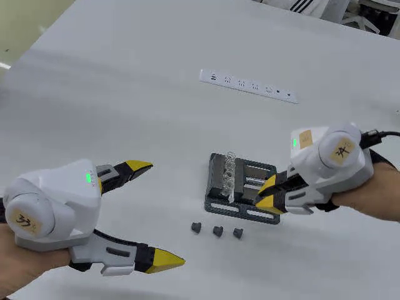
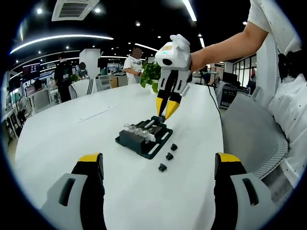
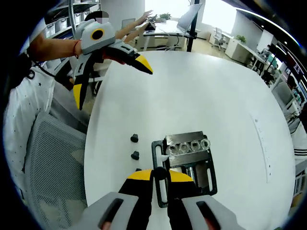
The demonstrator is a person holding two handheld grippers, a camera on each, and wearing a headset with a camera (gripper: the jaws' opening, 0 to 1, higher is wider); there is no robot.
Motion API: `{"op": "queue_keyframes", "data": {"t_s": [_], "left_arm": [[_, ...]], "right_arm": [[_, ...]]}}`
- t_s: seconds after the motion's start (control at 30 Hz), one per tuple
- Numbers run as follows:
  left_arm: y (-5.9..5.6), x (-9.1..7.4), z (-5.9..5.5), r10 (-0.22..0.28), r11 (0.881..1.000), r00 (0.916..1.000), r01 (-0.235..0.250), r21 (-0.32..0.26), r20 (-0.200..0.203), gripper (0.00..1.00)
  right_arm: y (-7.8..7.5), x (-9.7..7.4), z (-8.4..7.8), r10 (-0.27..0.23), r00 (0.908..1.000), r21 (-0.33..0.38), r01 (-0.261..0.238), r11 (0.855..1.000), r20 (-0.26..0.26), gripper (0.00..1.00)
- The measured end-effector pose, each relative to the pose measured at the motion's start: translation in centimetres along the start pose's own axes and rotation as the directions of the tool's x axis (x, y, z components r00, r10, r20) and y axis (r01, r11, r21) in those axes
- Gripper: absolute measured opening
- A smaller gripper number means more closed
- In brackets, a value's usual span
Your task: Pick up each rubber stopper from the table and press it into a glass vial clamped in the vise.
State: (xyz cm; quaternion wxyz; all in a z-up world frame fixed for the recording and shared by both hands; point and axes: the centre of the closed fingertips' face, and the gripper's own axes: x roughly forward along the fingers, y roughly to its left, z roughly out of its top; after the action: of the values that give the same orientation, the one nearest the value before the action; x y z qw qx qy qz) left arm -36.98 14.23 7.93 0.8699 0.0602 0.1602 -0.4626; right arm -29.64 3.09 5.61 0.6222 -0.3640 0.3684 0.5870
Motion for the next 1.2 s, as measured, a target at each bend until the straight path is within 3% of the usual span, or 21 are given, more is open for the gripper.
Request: {"op": "queue_keyframes", "data": {"t_s": [0.03, 0.1, 0.17, 0.4, 0.6, 0.97, 1.2], "left_arm": [[-0.1, 0.1, -0.1, -0.003, 1.0, 0.9999, 0.003, -0.005, -0.01, 0.96], [-0.3, 0.2, 0.4, -0.006, 1.0, 0.9999, 0.006, 0.029, 0.011, 0.96], [-0.5, 0.4, 0.2, -0.017, 1.0, 0.9998, 0.017, 0.012, 0.002, 0.96], [-1.5, 0.7, 0.4, -0.04, 0.999, 0.9992, 0.04, 0.032, 0.003, 0.97], [-1.5, 1.0, 0.4, -0.038, 0.999, 0.9993, 0.038, 0.025, 0.006, 0.97], [-1.3, 1.2, 0.5, -0.038, 0.999, 0.9989, 0.038, 0.014, 0.026, 0.97], [-1.1, 1.3, 0.5, -0.039, 0.999, 0.9988, 0.039, 0.01, 0.029, 0.97]], "right_arm": [[-0.4, -0.1, 0.4, -0.005, 1.0, 0.005, 0.005, 1.0, 0.008, 0.06], [-1.4, -0.2, 1.4, -0.02, 0.9995, 0.016, 0.019, 1.0, 0.024, 0.06], [-2.4, -0.3, 2.2, -0.034, 0.9989, 0.022, 0.033, 0.999, 0.033, 0.06], [-5.2, 0.4, 3.4, -0.048, 0.998, 0.062, 0.046, 0.997, 0.04, 0.06], [-7.0, 1.4, 3.6, -0.043, 0.9984, 0.092, 0.04, 0.995, 0.036, 0.06], [-8.4, 3.2, 3.4, -0.009, 1.0, 0.111, 0.009, 0.994, 0.001, 0.06], [-8.2, 3.7, 3.4, 0.013, 0.9998, 0.111, -0.011, 0.994, -0.013, 0.06]]}}
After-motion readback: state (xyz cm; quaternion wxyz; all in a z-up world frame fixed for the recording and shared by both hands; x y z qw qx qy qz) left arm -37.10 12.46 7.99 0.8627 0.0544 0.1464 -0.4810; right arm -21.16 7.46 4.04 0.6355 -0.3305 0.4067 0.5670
